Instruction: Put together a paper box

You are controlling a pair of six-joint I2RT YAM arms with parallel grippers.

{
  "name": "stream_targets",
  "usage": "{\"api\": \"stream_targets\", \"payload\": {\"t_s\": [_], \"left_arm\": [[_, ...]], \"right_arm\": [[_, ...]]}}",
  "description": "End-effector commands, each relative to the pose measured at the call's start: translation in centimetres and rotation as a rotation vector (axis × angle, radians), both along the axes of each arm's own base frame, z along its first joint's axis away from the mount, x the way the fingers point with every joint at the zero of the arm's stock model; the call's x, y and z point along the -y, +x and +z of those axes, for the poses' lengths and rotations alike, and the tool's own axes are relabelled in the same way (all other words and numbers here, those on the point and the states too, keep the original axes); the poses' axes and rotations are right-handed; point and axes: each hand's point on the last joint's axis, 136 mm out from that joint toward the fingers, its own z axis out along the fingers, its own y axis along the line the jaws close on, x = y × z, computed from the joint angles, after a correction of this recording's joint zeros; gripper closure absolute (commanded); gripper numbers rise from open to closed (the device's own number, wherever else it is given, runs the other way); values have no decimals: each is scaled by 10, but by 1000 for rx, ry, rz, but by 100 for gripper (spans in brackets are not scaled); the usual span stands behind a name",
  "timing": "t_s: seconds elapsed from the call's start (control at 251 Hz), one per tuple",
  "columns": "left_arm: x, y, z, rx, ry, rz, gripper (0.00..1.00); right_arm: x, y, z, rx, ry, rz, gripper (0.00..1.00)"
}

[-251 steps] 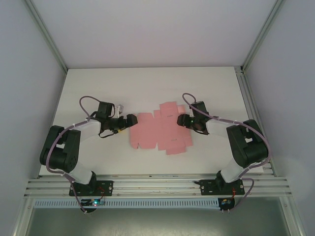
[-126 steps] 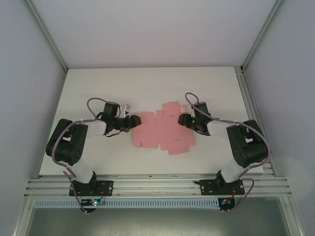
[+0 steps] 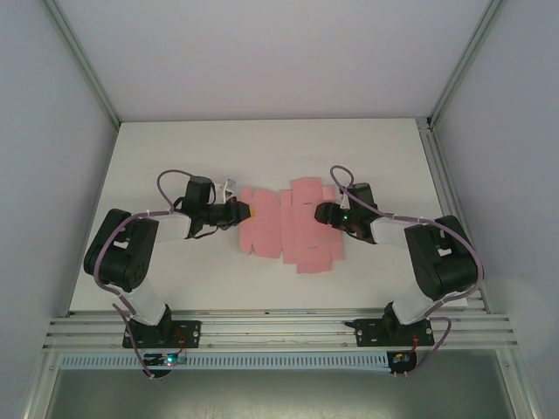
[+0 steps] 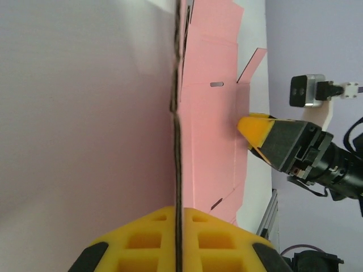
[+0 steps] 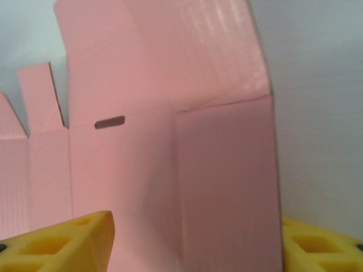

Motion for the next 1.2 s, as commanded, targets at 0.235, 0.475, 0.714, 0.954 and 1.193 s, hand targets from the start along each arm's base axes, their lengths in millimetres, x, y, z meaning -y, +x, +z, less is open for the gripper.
{"api": "stream_targets", "payload": {"t_s": [0.235,0.475,0.714,0.954,1.193], "left_arm": [[10,-16,120,445,-142,-110,100],[-2,-38,148,542,-113,-65,100],[-16,-58,159,607,-74,-3,100],[-29,-63,168,640,-49,91,100],[-33,-65,175,654,-94,135,100]], "right_arm": [[-14,-54,92,306,249,337,33],[-8,-88,156,602,229,403,36],[1,-109,197,803,183,383,53],[-8,-118,214,830,233,458,87],[-19,-115,212,795,267,523,85]]}}
